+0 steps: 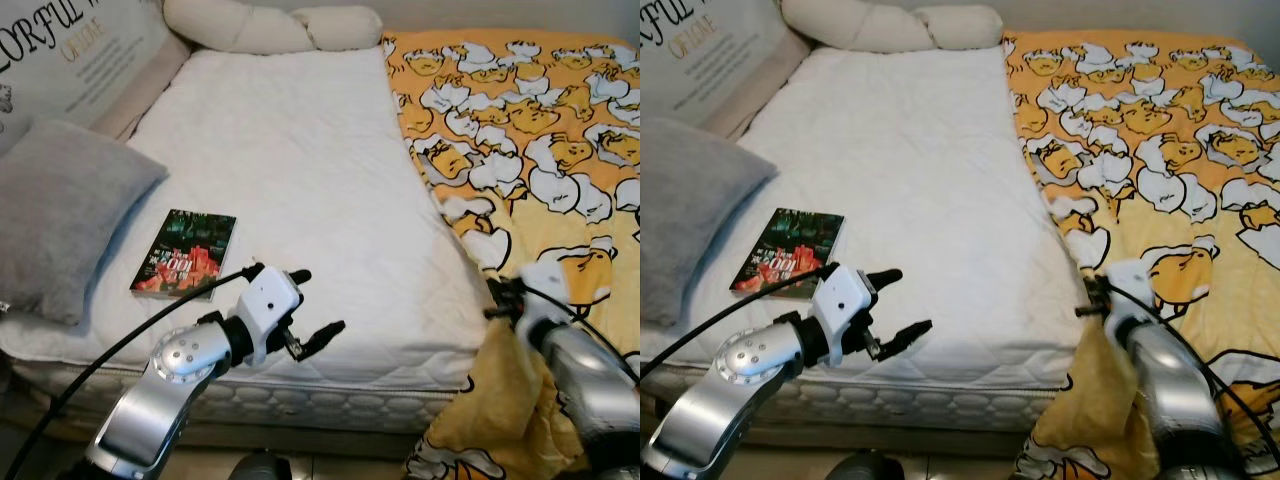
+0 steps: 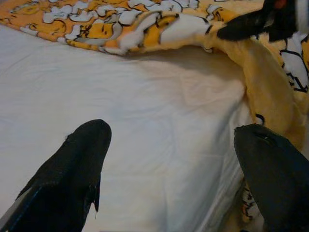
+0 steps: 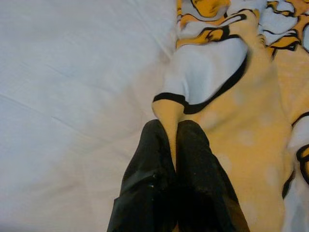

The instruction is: Clean up the room

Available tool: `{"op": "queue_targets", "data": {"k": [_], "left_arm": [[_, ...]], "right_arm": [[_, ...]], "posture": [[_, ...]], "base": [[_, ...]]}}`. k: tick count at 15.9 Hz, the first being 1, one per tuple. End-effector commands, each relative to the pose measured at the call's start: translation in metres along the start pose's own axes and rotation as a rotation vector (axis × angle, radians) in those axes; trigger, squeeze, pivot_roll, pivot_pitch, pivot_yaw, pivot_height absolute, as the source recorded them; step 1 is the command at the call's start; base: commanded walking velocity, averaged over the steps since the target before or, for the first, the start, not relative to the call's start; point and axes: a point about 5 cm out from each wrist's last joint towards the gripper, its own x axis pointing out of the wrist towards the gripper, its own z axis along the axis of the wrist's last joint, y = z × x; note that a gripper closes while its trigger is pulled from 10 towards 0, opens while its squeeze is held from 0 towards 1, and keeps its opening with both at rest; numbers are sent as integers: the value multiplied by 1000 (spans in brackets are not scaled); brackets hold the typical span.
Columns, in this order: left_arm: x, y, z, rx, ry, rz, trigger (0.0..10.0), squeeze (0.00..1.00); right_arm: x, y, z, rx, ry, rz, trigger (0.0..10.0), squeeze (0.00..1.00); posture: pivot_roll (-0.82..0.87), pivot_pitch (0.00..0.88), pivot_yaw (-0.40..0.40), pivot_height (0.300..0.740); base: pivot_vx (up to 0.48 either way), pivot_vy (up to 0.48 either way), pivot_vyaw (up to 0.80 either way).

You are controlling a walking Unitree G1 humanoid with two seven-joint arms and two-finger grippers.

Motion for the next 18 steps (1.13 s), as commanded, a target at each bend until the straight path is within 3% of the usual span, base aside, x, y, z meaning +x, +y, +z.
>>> {"op": "queue_targets", "data": {"k": [1, 5, 7, 9, 10, 11, 12, 13, 15, 16, 17, 18], "left_arm": [[-1, -2, 4, 17, -4, -8, 10000, 0], [1, -6, 3, 18, -3, -26, 10000, 0], [2, -6, 4, 20, -1, -31, 10000, 0], [4, -6, 3, 25, 3, -46, 10000, 0], [4, -6, 3, 25, 4, -47, 10000, 0], [5, -6, 3, 26, 6, -51, 10000, 0], [6, -6, 3, 26, 8, -54, 10000, 0], [7, -6, 3, 27, 10, -55, 10000, 0], [7, -5, 2, 31, 14, -52, 10000, 0], [7, -2, 2, 41, 18, -45, 10000, 0], [7, 2, 3, 50, 19, -27, 10000, 0], [7, 4, 4, 54, 19, -22, 10000, 0]], "right_arm": [[-8, -3, 21, 63, -78, 44, 0, 0], [-36, -11, 37, 225, -166, 120, 0, 0], [-40, -14, 27, 204, -94, 99, 0, 0], [-35, 2, -8, 110, 122, 122, 0, 0], [-35, 4, -12, 98, 144, 126, 0, 0], [-29, 11, -28, 76, 214, 122, 1647, 0], [-22, 17, -39, 68, 250, 114, 4392, 0], [-13, 24, -46, 74, 264, 83, 10000, 0], [-1, 33, -48, 109, 238, 80, 10000, 0], [12, 47, -44, 155, 196, 107, 10000, 431], [19, 58, -39, 179, 158, 146, 10000, 1000], [22, 62, -36, 188, 145, 165, 10000, 1000]], "posture": [[39, 11, 47, 740], [26, 10, 58, 740], [21, 10, 66, 740], [17, 12, 76, 740], [17, 12, 76, 740], [23, 14, 81, 740], [27, 15, 85, 740], [29, 15, 86, 740], [43, 14, 85, 740], [51, 9, 82, 740], [54, 5, 79, 740], [54, 1, 78, 740]], "base": [[0, 0, 0], [0, 0, 0], [0, 0, 0], [0, 0, 0], [0, 0, 0], [0, 0, 0], [0, 0, 0], [0, 0, 0], [0, 0, 0], [0, 0, 0], [0, 0, 0], [0, 0, 0]]}}
